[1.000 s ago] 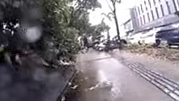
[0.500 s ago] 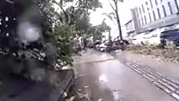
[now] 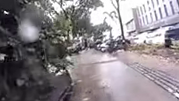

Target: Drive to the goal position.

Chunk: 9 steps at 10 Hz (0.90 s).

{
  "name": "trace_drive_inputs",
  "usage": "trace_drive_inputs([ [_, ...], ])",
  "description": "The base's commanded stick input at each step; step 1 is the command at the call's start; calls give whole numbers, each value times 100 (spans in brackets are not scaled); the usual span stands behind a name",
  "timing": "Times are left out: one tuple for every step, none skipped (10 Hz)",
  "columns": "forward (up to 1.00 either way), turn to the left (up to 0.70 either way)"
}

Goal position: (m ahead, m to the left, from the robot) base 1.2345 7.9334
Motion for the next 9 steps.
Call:
trace_drive_inputs([
  [70,0],
  [70,0],
  [70,0],
  [70,0],
  [70,0],
  [70,0],
  [70,0],
  [70,0],
  [70,0],
])
